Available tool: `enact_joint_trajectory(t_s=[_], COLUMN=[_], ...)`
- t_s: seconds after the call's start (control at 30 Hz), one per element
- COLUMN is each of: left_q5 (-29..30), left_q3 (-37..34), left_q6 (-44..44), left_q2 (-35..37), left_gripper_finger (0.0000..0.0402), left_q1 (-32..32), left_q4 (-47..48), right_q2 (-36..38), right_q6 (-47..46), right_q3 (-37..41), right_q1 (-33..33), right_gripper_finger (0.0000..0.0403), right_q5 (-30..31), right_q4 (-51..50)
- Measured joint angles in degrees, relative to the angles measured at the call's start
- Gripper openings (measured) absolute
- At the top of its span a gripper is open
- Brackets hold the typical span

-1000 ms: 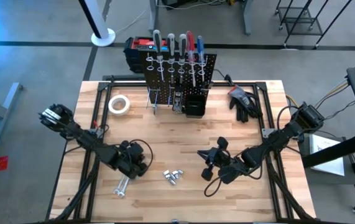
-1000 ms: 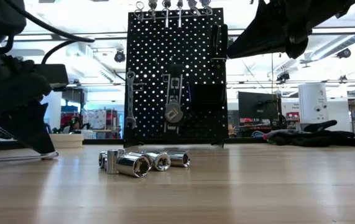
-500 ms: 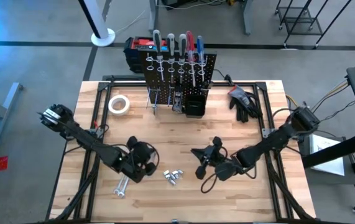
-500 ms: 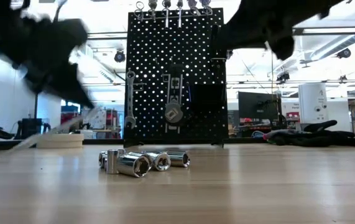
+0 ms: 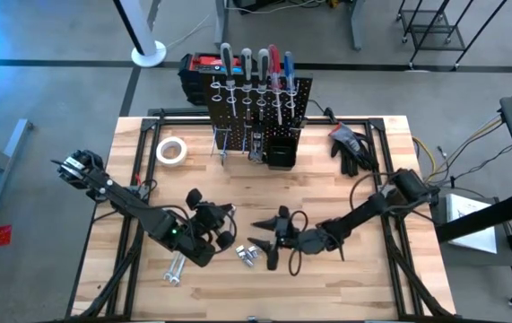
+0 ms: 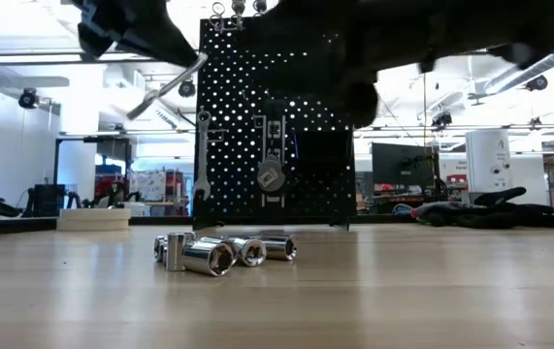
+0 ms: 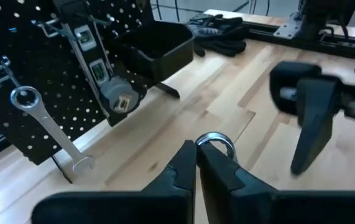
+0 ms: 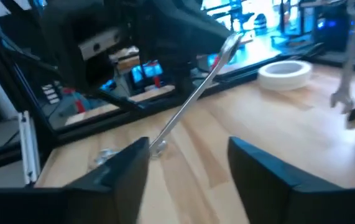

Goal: Hang tools onto peg board
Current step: Hang the left wrench on the peg board

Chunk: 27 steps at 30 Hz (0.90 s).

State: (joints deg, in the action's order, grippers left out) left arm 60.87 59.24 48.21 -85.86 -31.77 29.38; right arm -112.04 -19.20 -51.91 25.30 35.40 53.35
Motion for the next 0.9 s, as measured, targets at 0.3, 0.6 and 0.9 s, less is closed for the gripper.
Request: enact_joint_trajectory(t_s=[0.3, 0.6, 0.9], left_q5=[1.7, 3.6, 3.9], left_q3=[0.3, 0.7, 0.7], left_q6=[0.7, 0.5, 0.5], left_q2=[0.0, 0.0, 0.0], left_gripper_finger=[0.0000, 0.0000, 0.0000], left_q1=[0.2, 0.3, 0.3], left_q4=[-0.5, -0.8, -0.7], right_q2=[-1.5, -2.1, -2.6], right_q6=[0.9, -3.7, -2.0], right_q3=[-5.6, -10.3, -11.5], right_q1=[-4.4, -10.8, -12.0], right_gripper_finger=[0.0260, 0.0203, 0.0046], right_q5=[-5.5, -14.4, -16.1], right_q4=[-1.4, -12.6, -15.1])
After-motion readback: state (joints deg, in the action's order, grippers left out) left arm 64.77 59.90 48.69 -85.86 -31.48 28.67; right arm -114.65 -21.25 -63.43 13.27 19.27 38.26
